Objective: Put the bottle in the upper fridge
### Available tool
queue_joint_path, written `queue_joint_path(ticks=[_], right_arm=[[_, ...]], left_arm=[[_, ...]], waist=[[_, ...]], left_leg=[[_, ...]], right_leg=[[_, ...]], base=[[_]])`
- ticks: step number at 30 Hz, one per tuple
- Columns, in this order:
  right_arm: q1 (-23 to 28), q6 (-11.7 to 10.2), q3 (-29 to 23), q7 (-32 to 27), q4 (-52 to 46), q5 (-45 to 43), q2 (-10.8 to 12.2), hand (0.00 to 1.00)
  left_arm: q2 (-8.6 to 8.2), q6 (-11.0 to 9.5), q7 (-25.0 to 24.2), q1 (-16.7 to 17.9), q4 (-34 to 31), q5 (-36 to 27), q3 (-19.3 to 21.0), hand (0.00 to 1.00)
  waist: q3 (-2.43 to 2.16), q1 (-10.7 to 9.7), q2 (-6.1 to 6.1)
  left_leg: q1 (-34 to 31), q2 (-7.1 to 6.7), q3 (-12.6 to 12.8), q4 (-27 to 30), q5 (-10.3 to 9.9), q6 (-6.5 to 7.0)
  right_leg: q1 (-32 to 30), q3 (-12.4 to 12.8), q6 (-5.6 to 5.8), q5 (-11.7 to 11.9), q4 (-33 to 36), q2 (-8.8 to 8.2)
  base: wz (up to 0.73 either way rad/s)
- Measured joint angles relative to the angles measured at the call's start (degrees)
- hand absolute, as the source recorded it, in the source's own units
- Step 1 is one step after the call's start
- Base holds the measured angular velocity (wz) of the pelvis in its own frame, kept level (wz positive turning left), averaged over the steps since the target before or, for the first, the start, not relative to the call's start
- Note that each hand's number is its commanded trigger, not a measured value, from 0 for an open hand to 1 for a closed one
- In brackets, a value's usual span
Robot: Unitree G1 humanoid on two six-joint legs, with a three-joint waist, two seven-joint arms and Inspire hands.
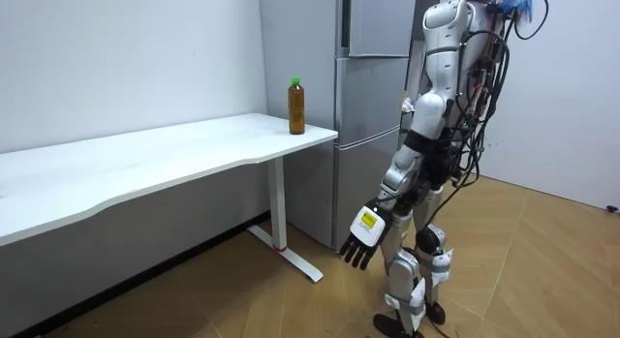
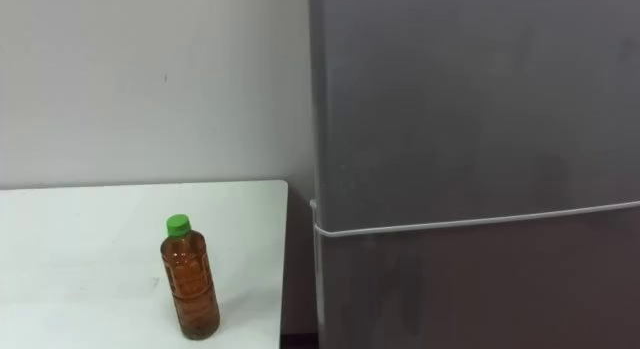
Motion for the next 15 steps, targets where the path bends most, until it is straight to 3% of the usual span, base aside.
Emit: queue_joint_path(ticks=[8,15], right_arm=[[-1.1,1.4,0.1,0.0,-0.4,-4.1,-0.3,0.00],[-1.1,1.4,0.0,0.1,-0.5,-4.1,-0.4,0.00]], left_arm=[[0.00,3.2,-0.7,-0.1,-0.2,8.0,-0.1,0.00],[0.01,4.0,-0.2,-0.6,-0.2,10.2,0.1,0.00]], waist=[[-0.04,-0.1,-0.21],[-0.12,-0.1,-0.21]], left_leg=[[0.0,0.01,0.0,0.0,0.0,0.00],[-0.1,0.00,0.0,0.1,0.0,-0.02]], right_leg=[[-0.1,0.1,-0.04,-0.2,0.0,-0.12],[0.0,0.0,-0.04,-0.2,-0.5,-0.06]], base=[[0.00],[0.00]])
